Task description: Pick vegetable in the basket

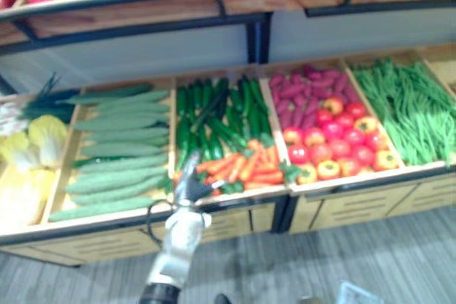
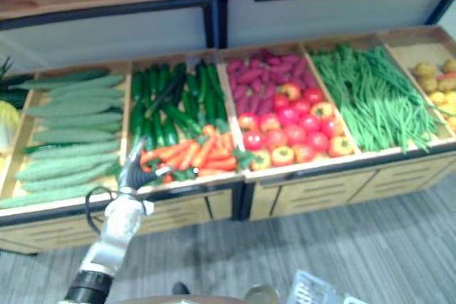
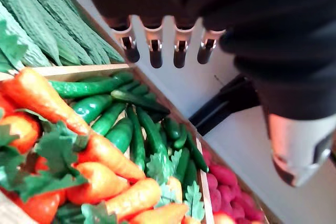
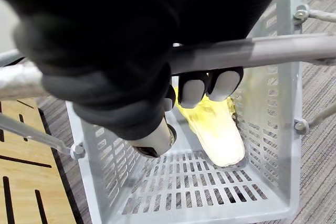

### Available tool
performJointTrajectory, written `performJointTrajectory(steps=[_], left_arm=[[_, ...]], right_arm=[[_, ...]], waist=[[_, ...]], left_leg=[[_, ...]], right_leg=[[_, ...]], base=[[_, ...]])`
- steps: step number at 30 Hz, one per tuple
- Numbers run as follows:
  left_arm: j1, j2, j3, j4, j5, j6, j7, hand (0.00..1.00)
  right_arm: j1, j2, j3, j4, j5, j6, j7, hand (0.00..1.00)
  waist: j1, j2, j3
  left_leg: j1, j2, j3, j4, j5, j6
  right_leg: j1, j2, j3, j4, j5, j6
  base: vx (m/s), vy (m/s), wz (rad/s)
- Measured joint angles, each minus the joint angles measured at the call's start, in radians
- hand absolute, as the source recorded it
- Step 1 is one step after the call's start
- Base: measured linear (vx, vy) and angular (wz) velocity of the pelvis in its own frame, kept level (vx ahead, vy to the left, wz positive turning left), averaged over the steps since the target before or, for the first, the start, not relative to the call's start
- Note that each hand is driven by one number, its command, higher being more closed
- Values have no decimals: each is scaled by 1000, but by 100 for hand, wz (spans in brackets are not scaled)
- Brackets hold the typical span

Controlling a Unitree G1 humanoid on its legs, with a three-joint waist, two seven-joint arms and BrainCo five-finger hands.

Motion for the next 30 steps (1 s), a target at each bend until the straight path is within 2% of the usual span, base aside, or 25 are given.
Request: performJointTrajectory(steps=[3,4,5,7,8,9,16,30], left_arm=[[-37,-1,-5,33,29,19,-1,0],[-43,-1,-6,37,36,21,-2,0],[-59,-1,-7,38,44,22,-2,0],[-74,-1,-6,39,45,23,-2,0],[-91,-1,-6,53,45,29,-2,0],[-103,-1,-6,68,45,35,-1,0],[-218,6,5,158,45,97,11,0],[-418,14,85,346,43,130,89,0]], right_arm=[[-2,0,0,-7,0,2,-2,100],[-2,-1,0,-10,0,2,-2,100],[-5,-1,-1,-21,0,4,-2,100],[-9,-1,-1,-32,0,6,-3,100],[-17,-1,-1,-33,0,6,-5,100],[-21,-1,-1,-34,0,7,-6,100],[-59,17,1,-106,0,7,-29,100],[-97,23,34,-229,23,6,-56,100]], waist=[[0,10,12],[-1,3,18],[-2,16,25],[-2,7,39],[-1,15,45],[-1,5,54],[0,-1,120],[5,12,222]], left_leg=[[-11,13,28,0,8,-8],[-16,15,36,0,12,-7],[-15,17,43,0,18,-1],[-22,16,48,0,25,-4],[-25,15,49,0,26,-3],[-28,15,49,0,27,-2],[-95,12,79,1,40,14],[-151,15,156,7,35,11]], right_leg=[[-26,7,4,9,0,0],[-34,8,5,11,0,0],[-37,8,5,11,0,1],[-50,7,9,15,1,2],[-53,6,11,24,1,2],[-57,5,11,26,1,3],[-156,-1,38,62,3,6],[-264,-6,62,102,3,6]], base=[[-31,-23,-9],[0,0,0],[0,0,0],[27,12,-3],[0,0,0],[44,19,-6],[30,13,-7],[48,-10,-10]])
